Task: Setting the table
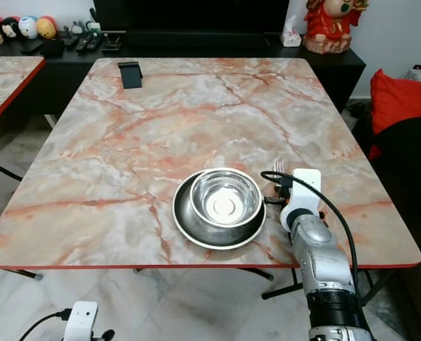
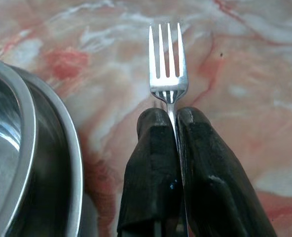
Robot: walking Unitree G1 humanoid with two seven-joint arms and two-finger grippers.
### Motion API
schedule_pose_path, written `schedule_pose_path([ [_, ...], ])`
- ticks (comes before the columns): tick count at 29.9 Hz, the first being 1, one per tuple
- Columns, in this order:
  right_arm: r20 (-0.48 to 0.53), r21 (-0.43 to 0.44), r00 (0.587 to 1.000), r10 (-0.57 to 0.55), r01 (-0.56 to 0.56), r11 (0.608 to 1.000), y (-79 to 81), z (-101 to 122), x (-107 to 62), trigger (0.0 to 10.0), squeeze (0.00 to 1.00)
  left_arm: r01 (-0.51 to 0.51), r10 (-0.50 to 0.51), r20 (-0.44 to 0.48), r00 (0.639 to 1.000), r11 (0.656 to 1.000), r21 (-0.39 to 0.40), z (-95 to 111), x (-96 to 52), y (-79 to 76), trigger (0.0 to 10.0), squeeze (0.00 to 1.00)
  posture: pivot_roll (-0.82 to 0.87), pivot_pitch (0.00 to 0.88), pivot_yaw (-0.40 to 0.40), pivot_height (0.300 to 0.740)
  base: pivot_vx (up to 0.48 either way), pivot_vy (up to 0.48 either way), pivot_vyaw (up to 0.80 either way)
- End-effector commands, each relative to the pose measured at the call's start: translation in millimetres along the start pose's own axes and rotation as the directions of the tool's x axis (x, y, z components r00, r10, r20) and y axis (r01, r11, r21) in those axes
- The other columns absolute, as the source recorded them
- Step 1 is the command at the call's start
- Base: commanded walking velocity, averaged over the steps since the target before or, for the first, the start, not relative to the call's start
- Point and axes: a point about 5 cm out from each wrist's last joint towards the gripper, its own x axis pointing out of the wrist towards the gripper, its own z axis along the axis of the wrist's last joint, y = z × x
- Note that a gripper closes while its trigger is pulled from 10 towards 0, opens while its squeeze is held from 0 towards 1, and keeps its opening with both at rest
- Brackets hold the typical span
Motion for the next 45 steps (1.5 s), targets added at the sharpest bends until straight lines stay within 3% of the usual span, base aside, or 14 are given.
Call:
schedule_pose_path([
  [1, 0.020, -0.008, 1.000, 0.004, -0.004, 1.000, 1.9, 2.3, 3.6, 10.0, 0.00, -0.014, 0.014, -0.037, 0.999, 1.000, -0.003, -8.0, -1.5, 4.6, 10.0, 0.00, -0.09, 0.058, -0.020, 0.740, 0.000, 0.000, 0.00],
  [22, 0.050, -0.016, 0.998, -0.033, 0.033, 0.999, -0.1, -1.5, 20.1, 10.0, 0.00, -0.012, 0.012, -0.041, 0.999, 1.000, 0.007, -9.8, -2.0, 4.9, 10.0, 0.00, -0.07, 0.075, -0.014, 0.740, 0.000, 0.000, 0.00],
  [40, 0.048, -0.035, 0.998, -0.042, 0.043, 0.998, -2.3, -3.5, 22.7, 10.0, 0.00, -0.008, 0.008, -0.038, 0.999, 1.000, 0.012, -8.4, -1.6, 4.8, 10.0, 0.00, -0.07, 0.078, -0.009, 0.740, 0.000, 0.000, 0.00],
  [41, 0.047, -0.035, 0.998, -0.040, 0.041, 0.999, -2.0, -3.6, 23.0, 10.0, 0.22, -0.008, 0.009, -0.038, 0.999, 1.000, 0.012, -8.2, -1.6, 4.8, 10.0, 0.00, -0.07, 0.079, -0.009, 0.740, 0.000, 0.000, 0.00],
  [45, 0.048, -0.034, 0.998, -0.038, 0.040, 0.999, -1.9, -3.6, 23.3, 10.0, 0.23, -0.008, 0.009, -0.038, 0.999, 1.000, 0.012, -8.1, -1.6, 5.0, 10.0, 0.00, -0.07, 0.079, -0.009, 0.740, 0.000, 0.000, 0.00],
])
